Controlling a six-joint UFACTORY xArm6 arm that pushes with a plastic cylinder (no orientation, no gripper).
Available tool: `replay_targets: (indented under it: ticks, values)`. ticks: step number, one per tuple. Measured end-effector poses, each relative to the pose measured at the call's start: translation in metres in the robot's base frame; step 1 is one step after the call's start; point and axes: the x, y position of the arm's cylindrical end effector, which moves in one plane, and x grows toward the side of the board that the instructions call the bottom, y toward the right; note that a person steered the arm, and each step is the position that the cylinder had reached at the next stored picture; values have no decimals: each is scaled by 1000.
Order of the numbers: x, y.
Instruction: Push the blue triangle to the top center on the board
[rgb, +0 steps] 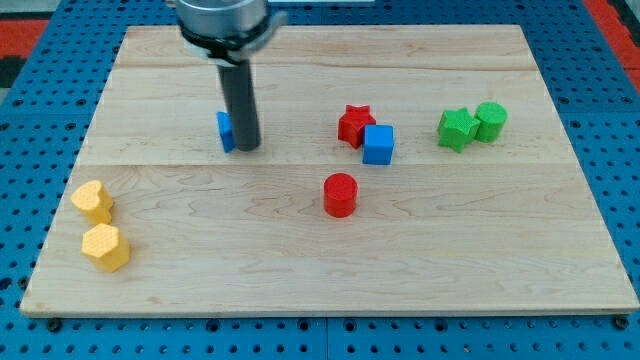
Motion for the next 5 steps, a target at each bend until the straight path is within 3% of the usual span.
replay_targets:
  ticks: [1, 2, 3, 5]
  values:
    - [5, -43]
    - [-17, -86]
    - [-52, -54]
    - [32, -44]
